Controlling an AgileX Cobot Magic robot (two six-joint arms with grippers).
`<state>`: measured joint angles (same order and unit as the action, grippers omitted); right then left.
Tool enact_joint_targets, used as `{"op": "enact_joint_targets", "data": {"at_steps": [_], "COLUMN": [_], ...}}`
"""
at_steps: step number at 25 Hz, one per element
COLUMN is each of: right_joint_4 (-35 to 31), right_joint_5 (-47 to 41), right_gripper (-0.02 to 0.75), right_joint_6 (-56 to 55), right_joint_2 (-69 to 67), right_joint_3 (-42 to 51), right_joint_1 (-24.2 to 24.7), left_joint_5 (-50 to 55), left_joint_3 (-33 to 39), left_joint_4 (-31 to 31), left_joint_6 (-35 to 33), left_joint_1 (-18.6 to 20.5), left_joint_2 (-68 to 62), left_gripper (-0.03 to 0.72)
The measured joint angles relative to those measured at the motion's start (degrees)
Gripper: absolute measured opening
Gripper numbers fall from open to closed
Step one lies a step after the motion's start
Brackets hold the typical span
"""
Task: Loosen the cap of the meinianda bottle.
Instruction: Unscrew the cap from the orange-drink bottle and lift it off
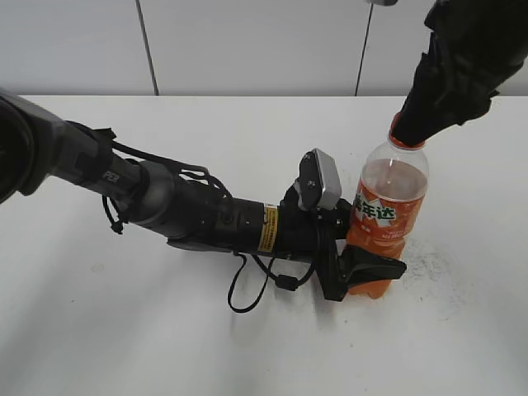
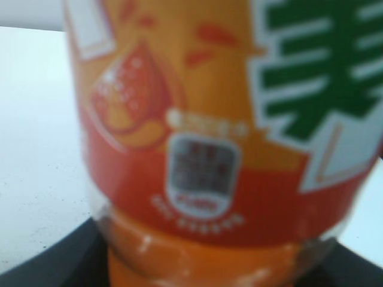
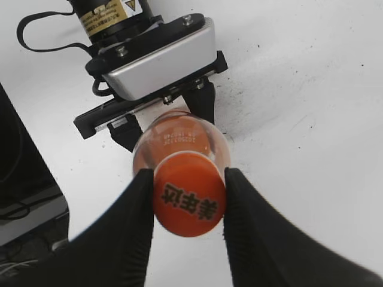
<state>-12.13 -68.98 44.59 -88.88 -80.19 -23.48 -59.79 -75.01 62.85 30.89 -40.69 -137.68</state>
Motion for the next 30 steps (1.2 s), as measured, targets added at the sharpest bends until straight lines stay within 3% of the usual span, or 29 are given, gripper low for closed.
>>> {"op": "enact_joint_targets", "data": {"at_steps": [1, 5, 7, 10, 14, 17, 22, 27, 30], "right_joint_4": [0.0, 0.56, 0.62, 0.62, 0.68, 0.57, 0.5, -0.96, -1.61], "right_joint_5": [0.0, 0.13, 2.22, 3.45, 3.59, 3.4, 2.87, 2.56, 2.43], "right_gripper": [0.281, 0.475, 0.54, 0.538, 0.389, 0.262, 0.262, 0.262, 0.261], "right_joint_6": [-1.37, -14.06, -30.0, -45.15, -51.36, -50.19, -43.54, -9.3, 1.35], "right_joint_2": [0.0, -0.06, -0.06, -0.06, -0.06, -0.06, -0.06, 0.04, 0.1], "right_joint_3": [0.0, 0.0, 0.0, 0.0, 0.0, 0.0, 0.0, -0.06, -0.12], "right_joint_1": [0.0, 0.0, 0.0, 0.0, 0.0, 0.0, 0.0, 0.0, 0.0], "left_joint_5": [0.0, 0.0, 0.0, 0.0, 0.0, 0.0, 0.0, 0.0, 0.0], "left_joint_3": [0.0, 0.0, 0.0, 0.0, 0.0, 0.0, 0.0, 0.0, 0.0], "left_joint_4": [0.0, -0.11, -0.11, -0.11, -0.11, -0.18, -0.12, -0.12, -0.12], "left_joint_6": [0.0, 0.23, 0.23, 0.23, 0.23, 0.27, 0.12, 0.04, 0.04], "left_joint_1": [0.0, 0.0, 0.0, 0.0, 0.0, 0.0, 0.0, 0.0, 0.0], "left_joint_2": [0.0, 0.0, 0.0, 0.0, 0.0, 0.0, 0.0, 0.0, 0.0], "left_gripper": [0.487, 0.487, 0.487, 0.487, 0.487, 0.487, 0.487, 0.486, 0.486]}}
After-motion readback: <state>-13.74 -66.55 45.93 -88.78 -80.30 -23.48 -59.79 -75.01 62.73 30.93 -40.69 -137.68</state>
